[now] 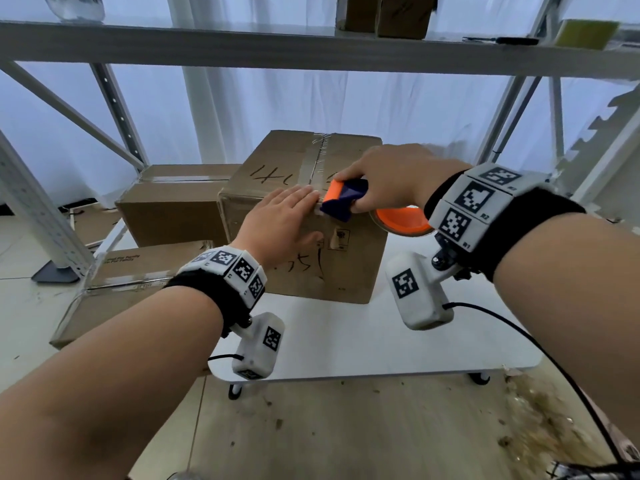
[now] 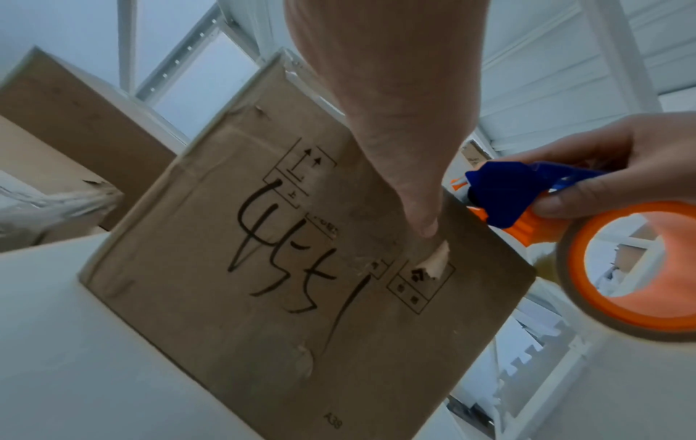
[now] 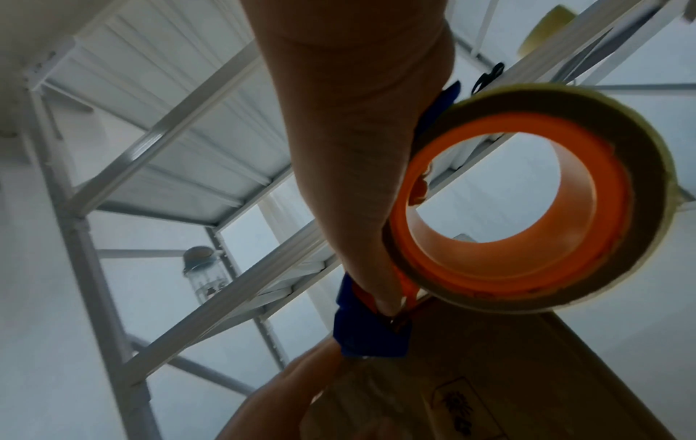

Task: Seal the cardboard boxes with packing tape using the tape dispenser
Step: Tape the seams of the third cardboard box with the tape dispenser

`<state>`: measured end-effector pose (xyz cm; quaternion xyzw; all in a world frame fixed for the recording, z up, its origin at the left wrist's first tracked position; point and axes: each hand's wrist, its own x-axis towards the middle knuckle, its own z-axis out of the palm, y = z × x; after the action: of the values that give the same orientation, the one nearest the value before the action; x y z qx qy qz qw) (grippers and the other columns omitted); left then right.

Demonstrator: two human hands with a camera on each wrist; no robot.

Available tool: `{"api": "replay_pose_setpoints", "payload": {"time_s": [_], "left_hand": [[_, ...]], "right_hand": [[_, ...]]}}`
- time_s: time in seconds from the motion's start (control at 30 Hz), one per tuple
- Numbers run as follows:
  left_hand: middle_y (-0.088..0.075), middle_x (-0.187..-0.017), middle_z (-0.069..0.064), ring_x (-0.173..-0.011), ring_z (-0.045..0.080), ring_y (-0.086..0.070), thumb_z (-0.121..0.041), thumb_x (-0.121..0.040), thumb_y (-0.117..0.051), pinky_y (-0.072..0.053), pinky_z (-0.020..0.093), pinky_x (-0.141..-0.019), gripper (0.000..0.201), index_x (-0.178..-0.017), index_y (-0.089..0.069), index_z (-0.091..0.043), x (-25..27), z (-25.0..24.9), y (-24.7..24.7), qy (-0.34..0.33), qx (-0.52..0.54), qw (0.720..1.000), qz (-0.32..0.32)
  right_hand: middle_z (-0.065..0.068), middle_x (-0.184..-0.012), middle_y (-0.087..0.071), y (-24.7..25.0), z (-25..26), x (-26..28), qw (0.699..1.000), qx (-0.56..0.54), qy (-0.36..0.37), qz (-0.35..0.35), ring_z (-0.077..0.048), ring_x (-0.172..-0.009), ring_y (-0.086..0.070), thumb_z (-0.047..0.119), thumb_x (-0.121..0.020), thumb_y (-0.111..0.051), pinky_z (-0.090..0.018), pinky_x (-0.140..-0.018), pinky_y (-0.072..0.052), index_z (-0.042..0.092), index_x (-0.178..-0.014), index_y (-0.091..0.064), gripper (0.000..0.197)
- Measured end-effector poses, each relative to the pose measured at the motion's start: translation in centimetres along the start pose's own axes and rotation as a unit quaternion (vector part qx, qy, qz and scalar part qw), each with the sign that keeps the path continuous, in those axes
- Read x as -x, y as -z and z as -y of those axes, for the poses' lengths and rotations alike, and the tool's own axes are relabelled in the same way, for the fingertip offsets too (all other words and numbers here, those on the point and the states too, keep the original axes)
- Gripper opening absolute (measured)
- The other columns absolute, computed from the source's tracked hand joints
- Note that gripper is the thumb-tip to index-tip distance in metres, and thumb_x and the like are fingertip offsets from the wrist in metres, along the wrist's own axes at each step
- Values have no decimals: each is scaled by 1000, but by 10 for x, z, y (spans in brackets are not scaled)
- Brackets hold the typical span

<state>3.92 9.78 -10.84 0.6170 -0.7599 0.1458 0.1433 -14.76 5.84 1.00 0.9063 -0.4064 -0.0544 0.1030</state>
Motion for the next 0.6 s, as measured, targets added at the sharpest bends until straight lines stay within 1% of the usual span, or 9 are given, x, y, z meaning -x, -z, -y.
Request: {"api": "replay_pose_setpoints", "payload": {"time_s": [0.1, 0.17, 0.2, 0.27, 0.37, 0.5, 0.6], "left_hand": [[-28, -155, 0, -144, 14, -21, -50, -91, -51, -7, 32, -118, 70, -149, -27, -21, 6, 13, 5, 28, 16, 999, -4], [-28, -155, -1, -144, 14, -21, -50, -91, -53, -8, 34, -119, 69, -148, -28, -22, 5, 15, 6, 50, 30, 998, -2], [-29, -155, -1, -144, 14, -21, -50, -91, -52, -9, 35, -119, 68, -148, -28, -23, 3, 15, 6, 58, 34, 998, -1], [-28, -155, -2, -144, 14, -21, -52, -91, -51, -10, 35, -120, 68, -148, -28, -25, 0, 15, 3, 70, 35, 997, 3], [-25, -156, -4, -145, 12, -18, -54, -91, -50, -8, 34, -120, 70, -149, -25, -25, -2, 17, 1, 71, 19, 997, 14], [-22, -157, -3, -145, 12, -17, -55, -91, -49, -7, 34, -120, 72, -150, -21, -25, -1, 18, 2, 54, 7, 998, 26], [-17, -158, -1, -146, 14, -13, -57, -91, -48, -4, 35, -120, 76, -151, -16, -24, -1, 14, 1, 55, 0, 998, 30]], "right_hand": [[8, -111, -61, 0, 20, -17, 1000, 8, 5, -14, -18, -104, -56, 43, -85, -56, -32, -70, -40, 41, -123, -57, 38], [7, -105, -62, -1, 25, -24, 1000, 12, 1, -20, -19, -103, -57, 41, -84, -55, -32, -68, -41, 40, -119, -59, 36], [7, -105, -62, -1, 25, -24, 1000, 10, 0, -23, -19, -104, -57, 40, -84, -54, -33, -68, -41, 41, -119, -59, 35], [6, -110, -61, 0, 22, -20, 1000, 7, 6, -27, -19, -107, -55, 39, -86, -54, -33, -70, -41, 40, -123, -57, 37], [7, -117, -56, 8, 11, -8, 999, 11, 22, -27, -18, -110, -52, 44, -91, -52, -33, -73, -40, 42, -134, -47, 44], [8, -119, -54, 10, -6, 2, 1000, 17, 3, -10, -17, -109, -51, 47, -90, -55, -32, -72, -38, 46, -139, -39, 51], [5, -124, -51, -1, -7, 0, 1000, 19, -9, 10, -18, -115, -49, 46, -89, -56, -33, -78, -41, 46, -141, -35, 56]]}}
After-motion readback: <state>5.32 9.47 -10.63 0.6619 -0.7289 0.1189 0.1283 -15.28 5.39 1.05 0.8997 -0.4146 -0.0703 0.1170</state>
